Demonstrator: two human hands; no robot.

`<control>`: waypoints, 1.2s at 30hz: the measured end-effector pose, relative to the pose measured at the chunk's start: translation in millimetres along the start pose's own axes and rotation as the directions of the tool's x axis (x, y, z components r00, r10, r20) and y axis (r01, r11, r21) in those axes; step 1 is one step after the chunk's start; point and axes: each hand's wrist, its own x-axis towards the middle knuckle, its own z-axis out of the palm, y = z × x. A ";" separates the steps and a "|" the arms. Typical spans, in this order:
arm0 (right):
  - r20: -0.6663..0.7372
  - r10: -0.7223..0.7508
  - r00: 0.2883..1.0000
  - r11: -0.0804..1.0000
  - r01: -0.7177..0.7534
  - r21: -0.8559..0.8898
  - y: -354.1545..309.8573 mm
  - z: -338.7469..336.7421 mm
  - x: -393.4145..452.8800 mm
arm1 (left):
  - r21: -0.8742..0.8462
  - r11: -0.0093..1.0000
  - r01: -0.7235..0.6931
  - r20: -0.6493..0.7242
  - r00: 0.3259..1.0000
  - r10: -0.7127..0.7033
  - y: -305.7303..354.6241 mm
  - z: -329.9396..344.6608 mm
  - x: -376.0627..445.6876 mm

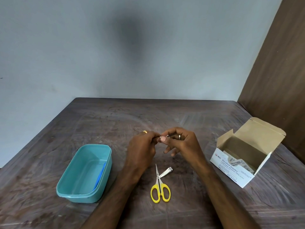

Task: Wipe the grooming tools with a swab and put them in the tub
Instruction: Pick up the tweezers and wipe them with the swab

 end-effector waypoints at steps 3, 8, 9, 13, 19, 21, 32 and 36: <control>-0.014 0.006 1.000 1.000 -0.006 -0.002 0.2 0.5 -0.7 | -0.024 1.000 0.011 -0.005 1.000 -0.011 1.3 0.8 -0.2; -0.060 -0.003 0.998 1.000 0.002 -0.013 4.6 2.7 2.7 | -0.149 0.984 0.101 0.003 0.995 -0.102 1.5 2.1 -0.6; -0.078 -0.008 0.997 1.000 0.007 -0.018 4.8 3.2 3.1 | -0.179 0.976 0.127 0.013 0.992 -0.127 0.8 3.3 -0.8; -0.141 -0.022 0.990 0.999 0.025 0.020 3.9 3.7 2.2 | -0.291 0.929 0.230 0.044 0.973 -0.227 -2.8 8.9 -0.1; -0.188 -0.027 0.982 0.996 0.042 0.079 0.4 2.5 0.4 | -0.433 0.855 0.286 0.079 0.957 -0.280 0.9 7.7 -2.0; -0.195 -0.020 0.981 0.993 0.042 0.107 -0.1 2.0 0.4 | -0.446 0.845 0.294 0.087 0.954 -0.286 1.0 7.5 -1.9; -0.316 0.033 0.948 0.975 0.039 0.221 -2.0 -5.0 3.8 | -0.423 0.857 0.293 0.073 0.954 -0.290 -2.8 6.3 -0.9; -0.332 0.033 0.943 0.967 0.053 0.249 -3.6 -4.0 3.0 | -0.400 0.872 0.284 0.081 0.958 -0.275 -2.6 5.2 0.0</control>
